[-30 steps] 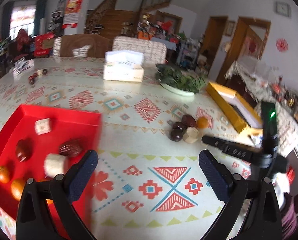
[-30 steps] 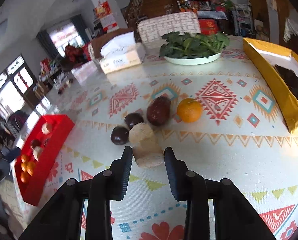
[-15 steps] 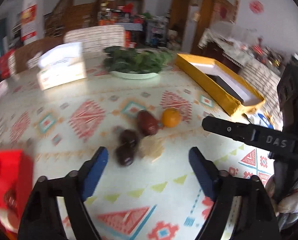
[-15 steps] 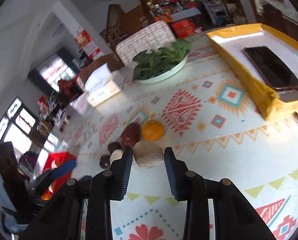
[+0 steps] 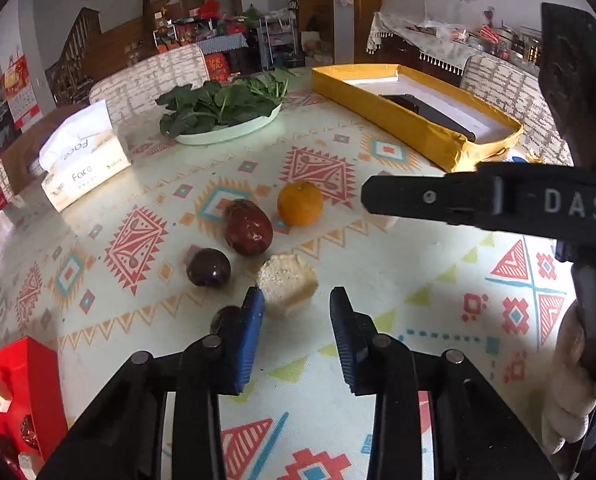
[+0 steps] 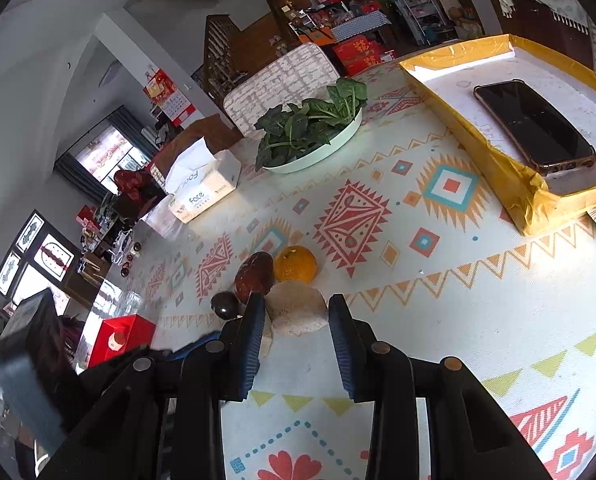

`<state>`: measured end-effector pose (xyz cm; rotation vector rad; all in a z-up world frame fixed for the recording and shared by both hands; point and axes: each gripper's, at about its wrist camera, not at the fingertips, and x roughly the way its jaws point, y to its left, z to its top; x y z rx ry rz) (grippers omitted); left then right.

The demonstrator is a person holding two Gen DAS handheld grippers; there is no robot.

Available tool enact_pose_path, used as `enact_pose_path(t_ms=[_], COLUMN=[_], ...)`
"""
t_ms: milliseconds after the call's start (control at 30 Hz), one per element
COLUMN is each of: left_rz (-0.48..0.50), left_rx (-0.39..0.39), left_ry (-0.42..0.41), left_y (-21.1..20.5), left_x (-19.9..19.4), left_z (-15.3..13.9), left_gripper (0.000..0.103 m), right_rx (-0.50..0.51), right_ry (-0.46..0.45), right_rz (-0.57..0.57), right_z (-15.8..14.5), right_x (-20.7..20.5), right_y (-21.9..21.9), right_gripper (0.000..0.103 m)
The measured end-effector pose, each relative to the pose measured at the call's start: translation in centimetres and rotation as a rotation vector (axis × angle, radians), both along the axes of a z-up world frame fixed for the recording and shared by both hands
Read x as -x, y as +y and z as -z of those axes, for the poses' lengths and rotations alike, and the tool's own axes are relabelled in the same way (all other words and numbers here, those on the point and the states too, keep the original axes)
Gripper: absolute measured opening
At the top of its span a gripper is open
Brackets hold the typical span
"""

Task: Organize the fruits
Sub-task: 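Grasp a beige block with the right gripper while the left gripper grasps a round beige slice, then carry both pieces over the red tray and open both grippers to release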

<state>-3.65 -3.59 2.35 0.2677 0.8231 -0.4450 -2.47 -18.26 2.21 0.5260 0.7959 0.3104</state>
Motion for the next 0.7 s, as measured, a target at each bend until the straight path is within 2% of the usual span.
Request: enact_pose_path(t_ms=[100,233,267,300,400,567,700], left_rz=[-0.01,-0.018,-0.02,-0.024,-0.04,-0.101,-0.189], left_rx=[-0.002,-0.027,-0.036,-0.046,-0.038,0.057,0.161], left_ry=[-0.006,0.0,0.003,0.003,0.01,0.006,-0.011], left_y=[-0.4,-1.2,-1.4,-1.6,-1.4,1.5,6.2], left_x=[-0.6,-1.5,-1.5,-1.5,-1.3,0.1,2.4], left_z=[0.2,0.6,0.7,0.7,0.7,-0.8,-2.8], left_gripper=[0.052,0.052,0.047,0.033,0.034,0.034,0.034], right_rx=[0.0,-0.001,0.0,0.003,0.002,0.006,0.02], right_ry=[0.001,0.008,0.008,0.009,0.011,0.007,-0.001], right_rz=[-0.001,-0.001,-0.002,-0.003,-0.004,-0.006,-0.008], right_z=[0.1,0.1,0.1,0.1,0.2,0.3,0.5], right_x=[-0.1,-0.2,-0.2,-0.2,-0.2,-0.3,-0.3], right_y=[0.1,0.2,0.2,0.3,0.3,0.3,0.5], right_gripper=[0.036,0.037,0.036,0.037,0.037,0.037,0.036])
